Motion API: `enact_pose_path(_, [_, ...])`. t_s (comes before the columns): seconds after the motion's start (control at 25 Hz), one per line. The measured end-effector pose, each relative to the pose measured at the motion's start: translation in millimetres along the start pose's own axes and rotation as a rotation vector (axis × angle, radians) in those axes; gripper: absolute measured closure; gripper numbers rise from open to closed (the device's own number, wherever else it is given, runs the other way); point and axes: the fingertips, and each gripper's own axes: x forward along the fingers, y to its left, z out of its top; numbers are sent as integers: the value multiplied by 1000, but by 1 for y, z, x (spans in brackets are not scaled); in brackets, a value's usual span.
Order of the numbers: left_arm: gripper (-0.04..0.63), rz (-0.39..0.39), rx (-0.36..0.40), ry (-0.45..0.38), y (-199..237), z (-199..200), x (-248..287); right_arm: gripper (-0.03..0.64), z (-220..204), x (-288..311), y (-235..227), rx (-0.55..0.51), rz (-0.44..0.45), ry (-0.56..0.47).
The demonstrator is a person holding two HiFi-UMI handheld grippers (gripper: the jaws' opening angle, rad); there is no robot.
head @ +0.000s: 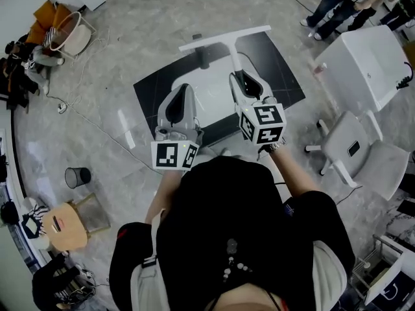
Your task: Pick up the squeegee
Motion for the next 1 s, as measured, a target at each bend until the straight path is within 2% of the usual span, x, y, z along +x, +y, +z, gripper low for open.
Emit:
enact_pose_path(0.2, [594,18,9,-11,3,8,6,517,34,-8,3,-44,4,-83])
enact_pose_path(0.4, [594,27,1,-28,7,15,6,517,51,-15,7,-71,-2,-129])
enact_pose_path(0.76, [594,41,14,-40,1,18,1,518,74,-31,23,-82,82,-219])
enact_pose_path(1.0, [594,51,27,-53,0,25,-7,518,80,-37,37,-88,115,-240])
